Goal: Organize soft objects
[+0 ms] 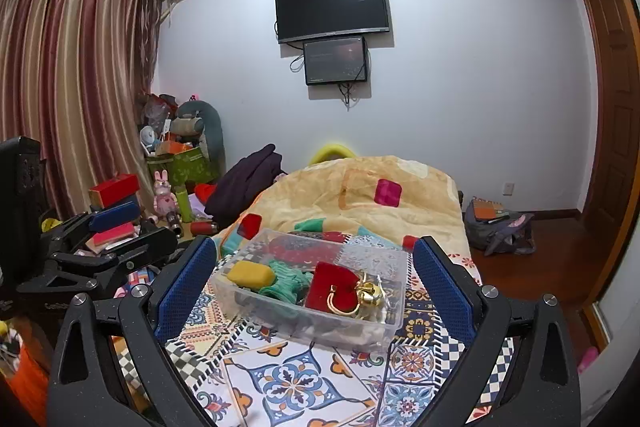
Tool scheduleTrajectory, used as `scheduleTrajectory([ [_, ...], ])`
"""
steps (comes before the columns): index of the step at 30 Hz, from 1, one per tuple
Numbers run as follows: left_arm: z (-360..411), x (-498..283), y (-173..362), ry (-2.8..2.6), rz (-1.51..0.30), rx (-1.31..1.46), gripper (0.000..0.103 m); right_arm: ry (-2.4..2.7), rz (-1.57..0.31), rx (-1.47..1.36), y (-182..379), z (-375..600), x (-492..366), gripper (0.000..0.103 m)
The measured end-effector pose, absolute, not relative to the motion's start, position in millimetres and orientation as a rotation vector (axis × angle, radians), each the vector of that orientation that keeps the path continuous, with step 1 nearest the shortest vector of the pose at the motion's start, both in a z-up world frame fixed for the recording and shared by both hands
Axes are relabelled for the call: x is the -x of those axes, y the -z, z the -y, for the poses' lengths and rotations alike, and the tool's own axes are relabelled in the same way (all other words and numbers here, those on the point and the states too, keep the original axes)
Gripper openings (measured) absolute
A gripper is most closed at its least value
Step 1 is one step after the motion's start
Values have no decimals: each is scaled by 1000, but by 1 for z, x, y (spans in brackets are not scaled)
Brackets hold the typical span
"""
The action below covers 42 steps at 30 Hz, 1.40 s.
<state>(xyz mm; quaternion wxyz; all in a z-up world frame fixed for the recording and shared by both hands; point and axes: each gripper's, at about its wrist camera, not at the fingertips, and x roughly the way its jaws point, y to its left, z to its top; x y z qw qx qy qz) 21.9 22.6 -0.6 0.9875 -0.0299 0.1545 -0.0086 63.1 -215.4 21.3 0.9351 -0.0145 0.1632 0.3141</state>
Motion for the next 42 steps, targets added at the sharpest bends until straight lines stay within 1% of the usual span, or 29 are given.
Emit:
scheduleTrajectory([
  [29,-20,-20,-5,20,-306,52,102,-649,-327,27,-23,216,-57,99],
  [42,-20,-18,-5,29,-305,51,102,-645,-327,21,-28,216,-54,101],
])
